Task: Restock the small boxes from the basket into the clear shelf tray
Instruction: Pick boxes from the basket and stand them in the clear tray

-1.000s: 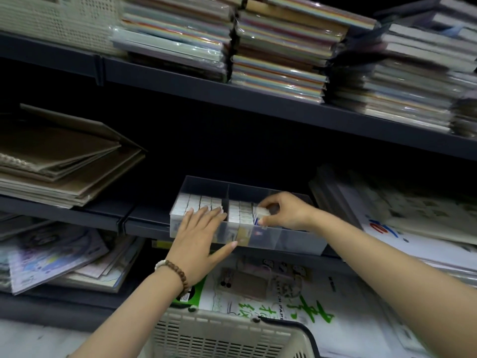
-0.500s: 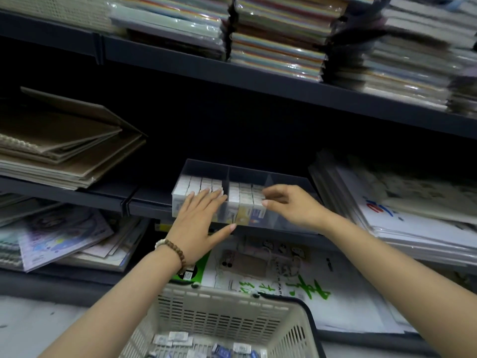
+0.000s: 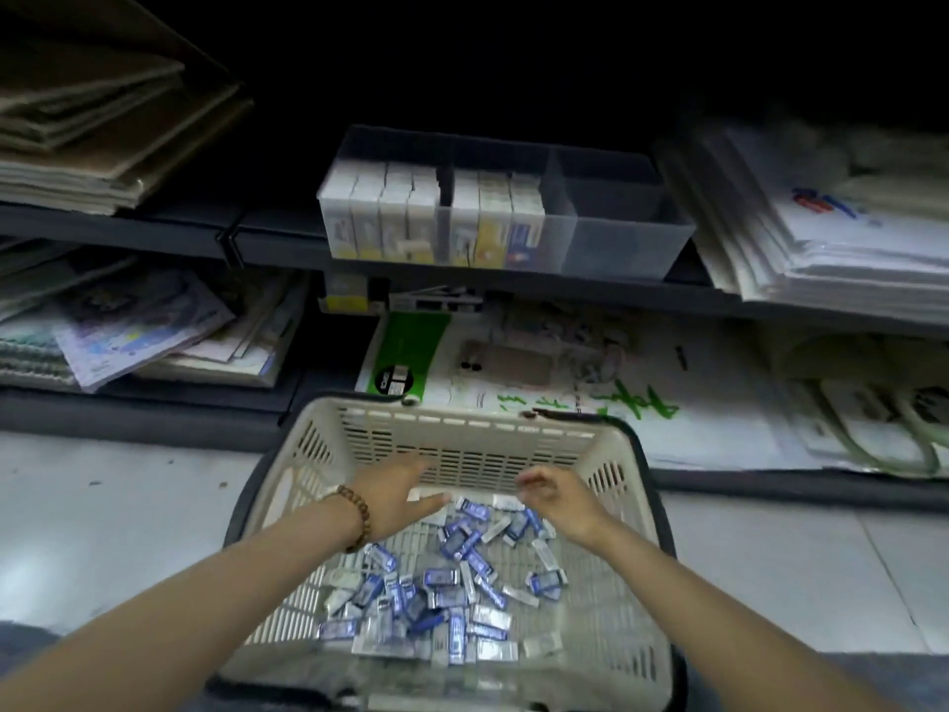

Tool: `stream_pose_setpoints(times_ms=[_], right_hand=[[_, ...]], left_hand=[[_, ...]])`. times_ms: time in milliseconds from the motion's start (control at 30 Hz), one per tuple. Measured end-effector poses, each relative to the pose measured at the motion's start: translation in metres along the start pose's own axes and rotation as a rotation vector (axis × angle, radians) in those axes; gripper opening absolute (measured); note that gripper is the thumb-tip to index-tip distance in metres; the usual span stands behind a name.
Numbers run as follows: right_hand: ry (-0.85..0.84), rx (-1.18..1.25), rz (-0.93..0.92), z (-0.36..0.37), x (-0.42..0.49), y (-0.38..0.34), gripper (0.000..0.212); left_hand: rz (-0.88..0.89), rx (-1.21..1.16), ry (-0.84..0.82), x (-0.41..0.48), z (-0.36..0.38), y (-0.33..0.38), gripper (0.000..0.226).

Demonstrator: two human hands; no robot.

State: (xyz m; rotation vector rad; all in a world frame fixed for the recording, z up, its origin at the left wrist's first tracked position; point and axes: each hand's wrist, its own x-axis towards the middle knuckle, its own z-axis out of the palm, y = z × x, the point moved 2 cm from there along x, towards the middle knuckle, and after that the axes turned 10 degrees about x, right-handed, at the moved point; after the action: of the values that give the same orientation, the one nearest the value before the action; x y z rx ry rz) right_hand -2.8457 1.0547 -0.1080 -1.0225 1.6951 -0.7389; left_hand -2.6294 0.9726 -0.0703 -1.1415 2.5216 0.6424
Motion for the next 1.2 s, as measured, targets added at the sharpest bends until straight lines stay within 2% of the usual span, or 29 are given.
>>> stream_pose_setpoints(times_ms=[67,167,267,333,467,533,600,667,800,867,967,1067,1200], right_hand=[[-0.009,-0.028,0.118,0.017,0.002,0.047,0.026],[-0.104,-0.100,0.296,0.035,0.001,0.102,0.037],[-0.151,-0.113,0.412,0.045,0.005,0.130,0.045],[-0.149,-0.106,0.434,0.052,0.011,0.138,0.045],[-0.195,-0.194,0.427,0.065,0.024,0.146,0.050],[-0.264,-0.413,0.389,0.071,0.025,0.148,0.055],[-0.313,-0.650,0.359,0.074,0.024,0.149,0.057],[-0.343,-0.735,0.340,0.078,0.021,0.150,0.058],[-0.384,-0.592,0.361,0.081,0.013,0.157,0.053],[-0.371,-0.438,0.412,0.081,0.009,0.163,0.049],[-0.331,-0.241,0.487,0.079,0.004,0.172,0.045],[-0.299,-0.213,0.493,0.080,0.001,0.178,0.042],[-0.291,-0.277,0.499,0.085,-0.003,0.181,0.051]], left_hand=[[-0.091,-0.095,-0.139,0.007,0.042,-0.017,0.062],[-0.269,-0.301,-0.251,0.012,0.094,-0.036,0.056],[-0.317,-0.385,-0.329,0.013,0.135,-0.044,0.034],[-0.316,-0.423,-0.354,0.011,0.155,-0.046,0.023],[-0.274,-0.542,-0.327,0.014,0.176,-0.043,0.022],[-0.241,-0.528,-0.332,0.018,0.177,-0.038,0.020],[-0.267,-0.536,-0.361,0.021,0.180,-0.035,0.009],[-0.292,-0.526,-0.403,0.025,0.188,-0.032,0.024],[-0.343,-0.404,-0.568,0.024,0.197,-0.022,0.034],[-0.336,-0.450,-0.591,0.027,0.199,-0.018,0.043],[-0.404,-0.524,-0.551,0.030,0.210,-0.012,0.044],[-0.542,-0.589,-0.516,0.026,0.219,-0.011,0.051],[-0.546,-0.597,-0.562,0.029,0.220,-0.011,0.054]])
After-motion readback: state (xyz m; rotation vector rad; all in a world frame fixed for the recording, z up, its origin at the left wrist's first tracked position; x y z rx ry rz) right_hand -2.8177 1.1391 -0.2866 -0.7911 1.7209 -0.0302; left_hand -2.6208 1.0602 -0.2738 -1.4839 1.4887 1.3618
